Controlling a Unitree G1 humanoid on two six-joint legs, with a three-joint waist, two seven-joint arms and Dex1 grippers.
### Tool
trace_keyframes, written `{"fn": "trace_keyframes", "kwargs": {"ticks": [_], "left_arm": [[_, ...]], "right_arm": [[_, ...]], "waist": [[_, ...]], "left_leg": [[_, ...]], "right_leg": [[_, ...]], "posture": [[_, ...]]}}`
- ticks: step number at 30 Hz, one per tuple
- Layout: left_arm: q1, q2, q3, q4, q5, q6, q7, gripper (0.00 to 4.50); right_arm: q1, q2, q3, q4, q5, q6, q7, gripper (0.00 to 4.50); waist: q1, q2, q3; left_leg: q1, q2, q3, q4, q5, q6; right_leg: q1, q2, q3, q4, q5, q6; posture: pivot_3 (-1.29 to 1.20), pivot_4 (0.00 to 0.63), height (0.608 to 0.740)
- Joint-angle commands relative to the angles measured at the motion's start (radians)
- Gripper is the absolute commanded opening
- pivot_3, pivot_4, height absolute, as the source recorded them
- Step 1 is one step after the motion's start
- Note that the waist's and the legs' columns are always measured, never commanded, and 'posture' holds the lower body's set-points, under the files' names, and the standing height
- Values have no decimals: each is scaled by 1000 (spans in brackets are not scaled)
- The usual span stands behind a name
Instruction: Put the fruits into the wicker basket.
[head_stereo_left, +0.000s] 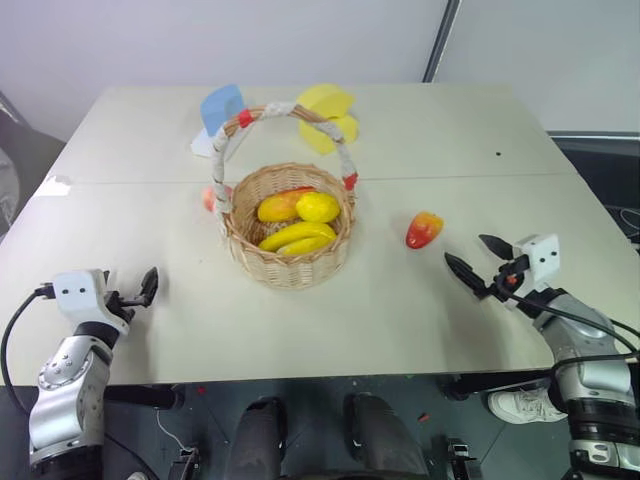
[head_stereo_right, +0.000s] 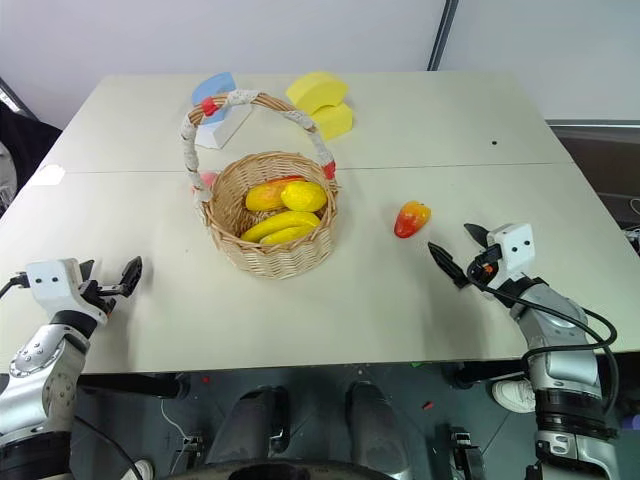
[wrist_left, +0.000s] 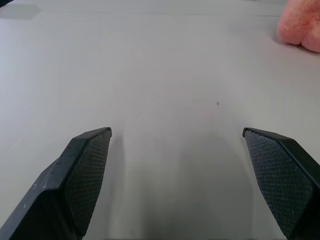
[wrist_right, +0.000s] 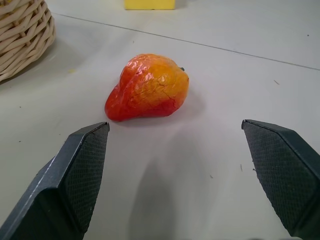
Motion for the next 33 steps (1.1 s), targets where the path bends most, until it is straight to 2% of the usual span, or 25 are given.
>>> {"fn": "trace_keyframes", "kwargs": {"ticks": [1, 9, 16, 23, 33], "left_arm": [[-3, 2, 5, -45, 1, 3, 5, 4500], [-49, 7, -3, -36, -6, 27, 1, 4500], [-142, 49, -14, -21, -17, 65, -42, 4500], [-376, 138, -153, 108, 31, 142, -137, 4500], [-719, 102, -313, 376, 110, 182, -187, 4500]], "right_arm": [[-4, -1, -6, -42, 5, -9, -1, 4436], [-7, -10, -2, -106, 16, 25, 2, 4436], [-25, -44, 8, -276, 62, 122, 32, 4436], [-30, -145, 50, -532, 209, 334, 118, 4436], [-150, -169, 121, -735, 334, 485, 100, 4436]], "waist": [[0, 0, 0], [0, 0, 0], [0, 0, 0], [18, 0, 0], [23, -1, 0]], "left_leg": [[0, 0, 0, 0, 0, 0], [0, 0, 0, 0, 0, 0], [0, 0, 0, 0, 0, 0], [0, -1, 0, 1, 0, 0], [-1, -1, -1, 1, 0, 0]], "right_leg": [[0, 0, 0, 0, 0, 0], [0, 0, 0, 0, 0, 0], [0, 0, 0, 0, 0, 0], [0, 1, 0, 0, 0, 0], [0, 1, -1, 0, 2, 3]], "posture": [[0, 150, 740], [0, 150, 740], [0, 150, 740], [0, 150, 740], [0, 150, 740]]}}
